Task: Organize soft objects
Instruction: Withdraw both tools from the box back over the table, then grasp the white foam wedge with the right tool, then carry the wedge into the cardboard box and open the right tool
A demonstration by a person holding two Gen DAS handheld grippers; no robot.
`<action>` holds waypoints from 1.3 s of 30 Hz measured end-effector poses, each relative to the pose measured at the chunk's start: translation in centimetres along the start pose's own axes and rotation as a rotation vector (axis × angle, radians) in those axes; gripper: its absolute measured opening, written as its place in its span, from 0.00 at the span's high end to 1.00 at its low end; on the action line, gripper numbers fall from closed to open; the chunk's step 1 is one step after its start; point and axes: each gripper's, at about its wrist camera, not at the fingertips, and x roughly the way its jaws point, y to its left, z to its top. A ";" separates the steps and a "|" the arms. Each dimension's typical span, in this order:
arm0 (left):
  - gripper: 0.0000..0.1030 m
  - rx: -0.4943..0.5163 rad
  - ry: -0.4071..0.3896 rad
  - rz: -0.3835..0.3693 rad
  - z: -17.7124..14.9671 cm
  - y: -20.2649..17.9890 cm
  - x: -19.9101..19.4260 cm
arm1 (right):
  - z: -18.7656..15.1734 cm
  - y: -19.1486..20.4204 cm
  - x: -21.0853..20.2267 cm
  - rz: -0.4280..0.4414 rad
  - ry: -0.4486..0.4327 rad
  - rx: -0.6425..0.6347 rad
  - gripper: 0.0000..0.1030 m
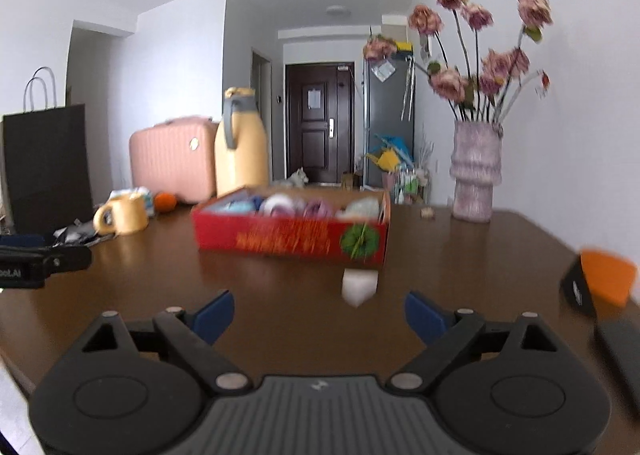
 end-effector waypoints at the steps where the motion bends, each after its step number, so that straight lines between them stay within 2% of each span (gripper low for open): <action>1: 0.01 0.012 0.028 -0.014 -0.8 -0.2 -0.4 | -1.0 0.2 -0.6 0.010 0.011 0.009 0.10; 5: 0.01 0.054 0.075 -0.015 -2.1 -0.8 -0.6 | -3.2 0.4 -1.0 0.007 0.067 0.035 0.10; 12: 0.01 0.022 0.092 -0.030 -1.0 -1.1 2.0 | -1.9 -0.6 1.7 -0.014 0.085 0.044 0.10; 17: 0.01 0.015 0.116 -0.029 0.7 -1.4 7.2 | 0.4 -2.0 7.9 -0.046 0.153 0.055 0.14; 19: 0.01 -0.005 0.129 -0.018 1.5 -1.3 10.1 | 1.7 -2.8 10.9 -0.034 0.172 0.073 0.17; 21: 0.04 -0.025 0.147 -0.021 2.4 -1.3 13.1 | 2.7 -3.4 13.9 -0.031 0.192 0.078 0.23; 24: 0.10 -0.026 0.172 -0.012 3.6 -1.3 17.8 | 4.3 -3.7 18.4 -0.049 0.232 0.051 0.26; 25: 0.14 -0.027 0.185 -0.010 4.1 -1.2 19.5 | 4.5 -3.8 19.8 -0.057 0.255 0.042 0.27; 26: 0.20 -0.032 0.194 -0.007 4.5 -1.3 20.9 | 4.6 -3.9 21.2 -0.072 0.281 0.042 0.33; 27: 0.25 -0.038 0.199 -0.006 4.9 -1.2 22.3 | 4.6 -4.0 22.3 -0.082 0.307 0.046 0.45; 28: 0.34 -0.038 0.211 -0.004 5.2 -1.2 23.4 | 4.5 -4.0 23.3 -0.079 0.331 0.049 0.50; 29: 0.47 -0.036 0.226 -0.014 5.5 -1.4 24.6 | 4.3 -4.0 24.1 -0.077 0.349 0.047 0.56; 30: 0.55 -0.035 0.247 -0.034 5.8 -1.4 25.8 | 4.1 -3.9 24.7 -0.095 0.349 0.032 0.61; 32: 0.91 -0.043 0.303 -0.066 6.0 -1.3 27.7 | 4.2 -3.6 25.4 -0.111 0.332 -0.001 0.68; 34: 0.92 -0.047 0.341 -0.093 6.0 -1.4 29.0 | 4.6 -3.6 25.8 -0.068 0.318 0.006 0.70; 39: 0.94 -0.038 0.335 -0.116 6.0 -1.7 28.7 | 5.3 -2.8 25.8 -0.035 0.281 -0.004 0.71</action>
